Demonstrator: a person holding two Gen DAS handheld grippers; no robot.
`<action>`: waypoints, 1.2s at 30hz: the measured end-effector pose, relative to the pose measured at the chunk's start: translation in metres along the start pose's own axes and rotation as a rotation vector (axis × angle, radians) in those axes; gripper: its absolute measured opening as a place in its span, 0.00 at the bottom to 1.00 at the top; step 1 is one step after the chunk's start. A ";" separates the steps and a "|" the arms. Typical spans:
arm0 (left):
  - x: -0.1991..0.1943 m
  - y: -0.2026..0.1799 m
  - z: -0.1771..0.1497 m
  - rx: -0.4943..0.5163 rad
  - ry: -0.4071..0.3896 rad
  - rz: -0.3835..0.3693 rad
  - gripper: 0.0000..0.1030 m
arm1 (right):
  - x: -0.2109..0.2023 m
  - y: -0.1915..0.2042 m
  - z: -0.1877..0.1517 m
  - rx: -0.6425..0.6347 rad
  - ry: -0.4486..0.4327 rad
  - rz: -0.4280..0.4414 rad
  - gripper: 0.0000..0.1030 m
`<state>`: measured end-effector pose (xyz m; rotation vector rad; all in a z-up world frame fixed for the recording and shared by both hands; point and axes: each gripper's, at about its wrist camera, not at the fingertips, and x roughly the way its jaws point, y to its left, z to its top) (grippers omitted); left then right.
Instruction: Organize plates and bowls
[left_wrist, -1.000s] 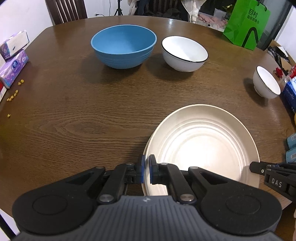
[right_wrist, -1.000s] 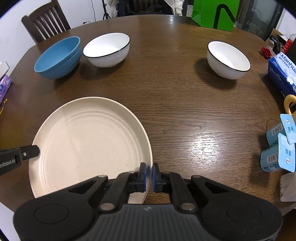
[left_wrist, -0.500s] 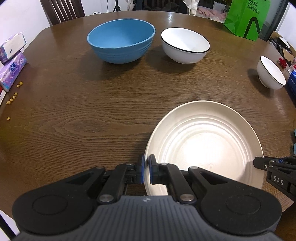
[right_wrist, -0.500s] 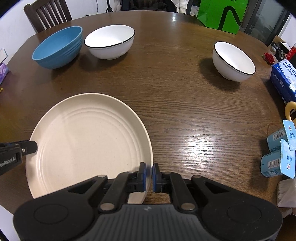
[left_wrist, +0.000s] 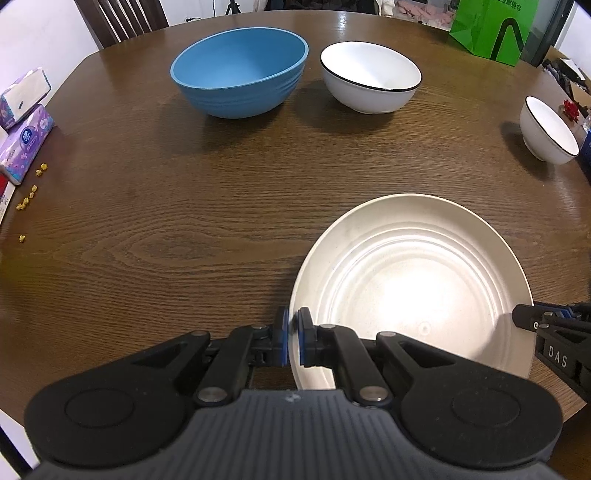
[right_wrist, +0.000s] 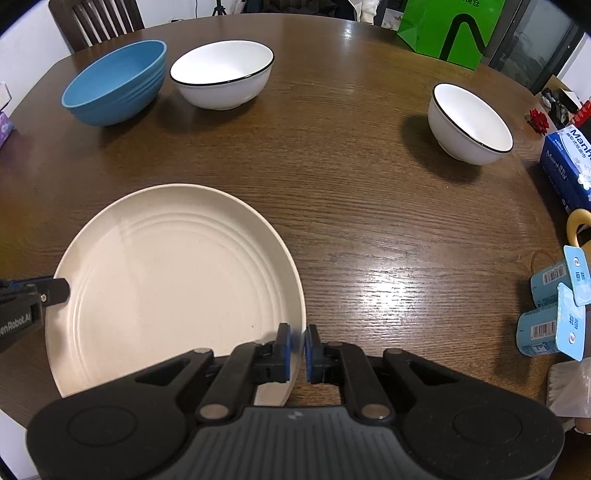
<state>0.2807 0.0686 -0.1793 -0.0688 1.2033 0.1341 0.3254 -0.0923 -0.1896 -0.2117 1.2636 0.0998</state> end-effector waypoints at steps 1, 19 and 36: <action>0.000 0.000 0.000 -0.001 0.000 0.000 0.06 | 0.000 0.000 0.000 -0.001 0.000 -0.001 0.08; -0.018 0.016 -0.004 -0.053 -0.065 -0.077 0.46 | -0.006 -0.011 -0.003 0.045 -0.028 0.036 0.34; -0.081 0.043 -0.028 -0.119 -0.326 -0.137 1.00 | -0.071 -0.035 -0.045 0.121 -0.266 0.177 0.95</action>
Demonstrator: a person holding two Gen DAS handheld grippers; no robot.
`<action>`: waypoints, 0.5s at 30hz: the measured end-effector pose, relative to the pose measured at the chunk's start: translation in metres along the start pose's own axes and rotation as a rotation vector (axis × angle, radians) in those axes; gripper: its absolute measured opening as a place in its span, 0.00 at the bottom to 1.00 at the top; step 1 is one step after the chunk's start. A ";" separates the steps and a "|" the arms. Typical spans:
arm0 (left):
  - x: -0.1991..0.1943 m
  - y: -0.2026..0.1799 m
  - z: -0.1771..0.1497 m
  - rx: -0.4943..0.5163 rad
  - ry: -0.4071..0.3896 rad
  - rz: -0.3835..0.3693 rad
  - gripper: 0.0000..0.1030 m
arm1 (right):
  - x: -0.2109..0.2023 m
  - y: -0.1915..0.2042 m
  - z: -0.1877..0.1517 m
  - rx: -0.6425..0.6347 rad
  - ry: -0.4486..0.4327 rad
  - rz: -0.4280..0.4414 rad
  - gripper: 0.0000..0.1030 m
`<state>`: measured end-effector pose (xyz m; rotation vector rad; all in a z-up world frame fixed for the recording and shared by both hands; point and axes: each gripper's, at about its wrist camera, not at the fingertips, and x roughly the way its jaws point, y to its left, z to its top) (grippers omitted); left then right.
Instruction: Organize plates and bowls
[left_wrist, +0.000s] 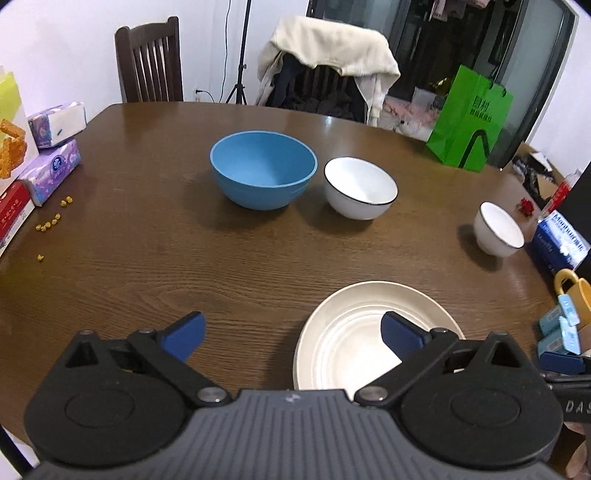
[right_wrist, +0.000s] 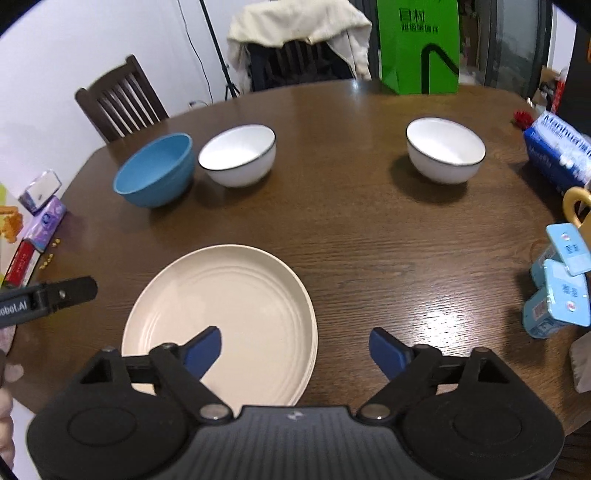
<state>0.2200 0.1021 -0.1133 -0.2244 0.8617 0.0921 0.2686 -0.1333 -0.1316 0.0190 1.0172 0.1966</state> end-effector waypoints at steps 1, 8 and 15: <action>-0.005 0.000 -0.001 -0.001 -0.015 -0.005 1.00 | -0.006 0.002 -0.003 -0.012 -0.024 -0.006 0.99; -0.037 -0.001 -0.014 0.037 -0.103 0.018 1.00 | -0.036 0.011 -0.012 -0.038 -0.103 -0.026 1.00; -0.061 0.002 -0.027 0.030 -0.144 0.018 1.00 | -0.064 0.011 -0.034 -0.041 -0.153 -0.026 1.00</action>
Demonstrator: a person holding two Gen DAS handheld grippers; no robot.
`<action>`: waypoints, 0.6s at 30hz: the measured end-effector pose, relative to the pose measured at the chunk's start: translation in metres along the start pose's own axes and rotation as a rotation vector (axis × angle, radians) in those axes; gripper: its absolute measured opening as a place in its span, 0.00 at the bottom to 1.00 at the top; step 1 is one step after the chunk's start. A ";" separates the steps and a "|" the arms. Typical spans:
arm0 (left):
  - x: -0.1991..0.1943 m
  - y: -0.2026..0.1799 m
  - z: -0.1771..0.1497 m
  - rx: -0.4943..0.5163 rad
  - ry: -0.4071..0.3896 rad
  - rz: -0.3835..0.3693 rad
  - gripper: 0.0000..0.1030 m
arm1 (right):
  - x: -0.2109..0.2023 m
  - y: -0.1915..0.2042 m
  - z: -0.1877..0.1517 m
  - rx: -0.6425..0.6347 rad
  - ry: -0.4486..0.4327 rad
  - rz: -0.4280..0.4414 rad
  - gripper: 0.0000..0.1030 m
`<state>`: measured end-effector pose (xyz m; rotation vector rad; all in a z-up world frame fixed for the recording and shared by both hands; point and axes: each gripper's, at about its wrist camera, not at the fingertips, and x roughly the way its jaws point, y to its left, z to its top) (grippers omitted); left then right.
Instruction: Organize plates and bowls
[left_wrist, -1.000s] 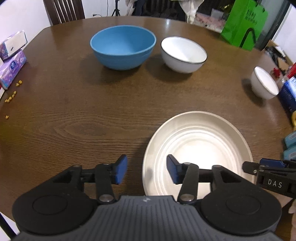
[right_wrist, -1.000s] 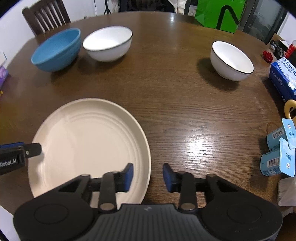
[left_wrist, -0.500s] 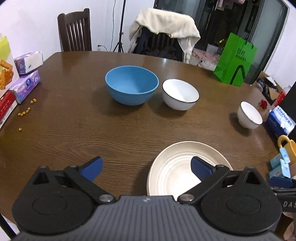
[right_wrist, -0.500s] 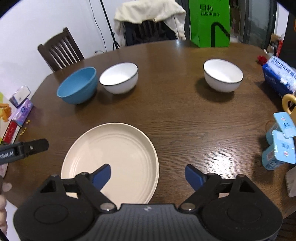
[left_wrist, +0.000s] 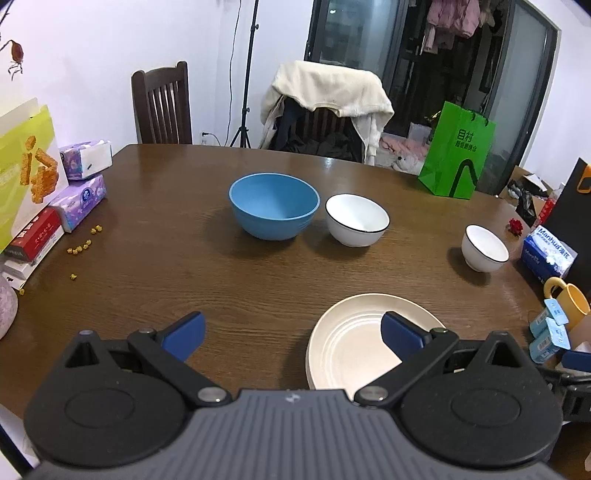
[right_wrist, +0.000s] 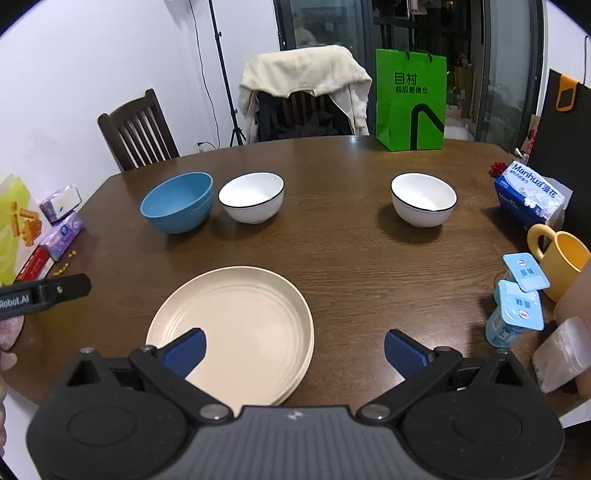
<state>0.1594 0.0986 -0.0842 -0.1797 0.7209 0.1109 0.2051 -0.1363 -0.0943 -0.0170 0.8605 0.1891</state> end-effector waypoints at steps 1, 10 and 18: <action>-0.003 0.000 -0.002 0.004 -0.003 0.002 1.00 | -0.003 0.000 -0.003 -0.001 -0.002 0.000 1.00; -0.014 -0.003 -0.003 0.010 -0.008 0.004 1.00 | -0.022 -0.009 -0.011 0.023 -0.024 -0.014 1.00; -0.016 0.000 0.006 0.023 -0.021 -0.015 1.00 | -0.029 -0.006 -0.005 0.039 -0.045 -0.055 1.00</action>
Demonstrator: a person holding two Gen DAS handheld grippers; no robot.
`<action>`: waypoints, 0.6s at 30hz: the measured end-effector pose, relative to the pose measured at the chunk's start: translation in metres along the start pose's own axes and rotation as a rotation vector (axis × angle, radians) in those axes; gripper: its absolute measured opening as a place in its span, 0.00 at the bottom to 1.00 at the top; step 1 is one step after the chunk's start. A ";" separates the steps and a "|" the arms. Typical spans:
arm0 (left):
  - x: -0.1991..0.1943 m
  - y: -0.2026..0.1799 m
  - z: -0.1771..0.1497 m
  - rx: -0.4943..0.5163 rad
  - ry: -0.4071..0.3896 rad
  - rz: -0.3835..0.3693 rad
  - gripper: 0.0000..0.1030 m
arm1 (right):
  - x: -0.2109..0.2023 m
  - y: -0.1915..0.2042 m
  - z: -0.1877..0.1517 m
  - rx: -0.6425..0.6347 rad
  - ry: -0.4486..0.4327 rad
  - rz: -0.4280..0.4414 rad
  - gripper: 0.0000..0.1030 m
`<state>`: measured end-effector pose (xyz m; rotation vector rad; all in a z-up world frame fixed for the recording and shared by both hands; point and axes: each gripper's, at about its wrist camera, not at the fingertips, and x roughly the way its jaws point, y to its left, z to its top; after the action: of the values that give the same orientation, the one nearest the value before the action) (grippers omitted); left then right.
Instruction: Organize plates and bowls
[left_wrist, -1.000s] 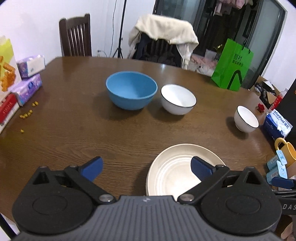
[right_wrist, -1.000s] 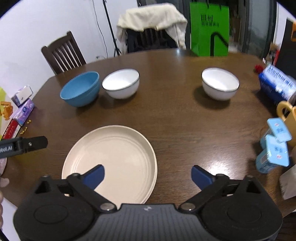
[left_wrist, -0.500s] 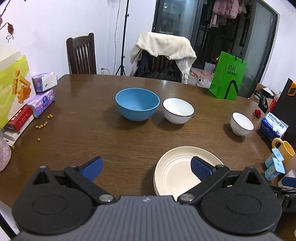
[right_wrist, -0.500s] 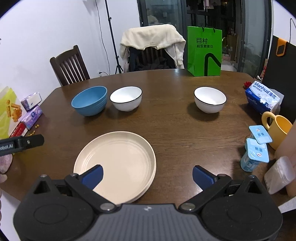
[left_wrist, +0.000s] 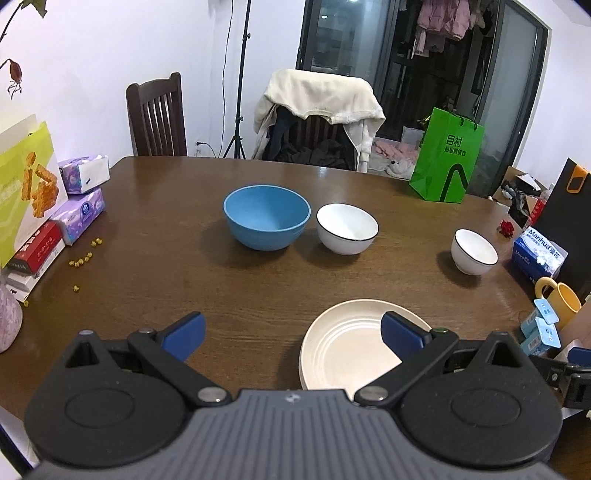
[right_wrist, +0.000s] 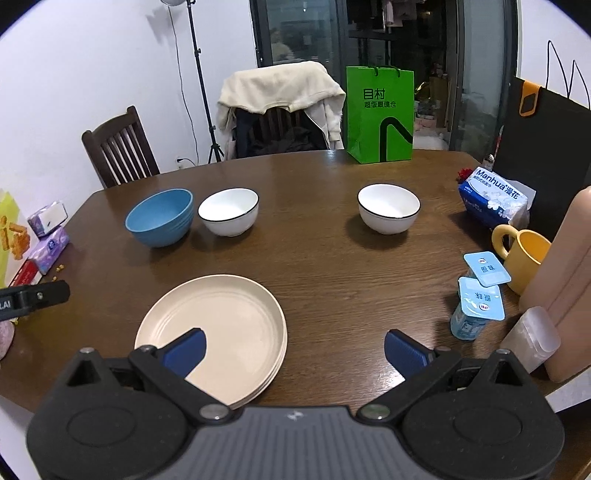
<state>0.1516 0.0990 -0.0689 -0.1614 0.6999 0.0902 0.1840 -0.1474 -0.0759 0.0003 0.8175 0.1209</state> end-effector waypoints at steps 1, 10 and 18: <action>0.000 0.001 0.002 0.002 -0.004 -0.001 1.00 | 0.000 0.001 0.001 0.005 0.001 0.013 1.00; 0.006 0.019 0.026 -0.012 -0.027 0.002 1.00 | 0.010 0.020 0.024 0.033 -0.005 0.032 1.00; 0.019 0.034 0.043 -0.024 -0.031 0.020 1.00 | 0.028 0.039 0.040 0.021 0.031 0.066 1.00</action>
<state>0.1886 0.1410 -0.0527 -0.1759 0.6693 0.1204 0.2283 -0.1042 -0.0673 0.0450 0.8495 0.1754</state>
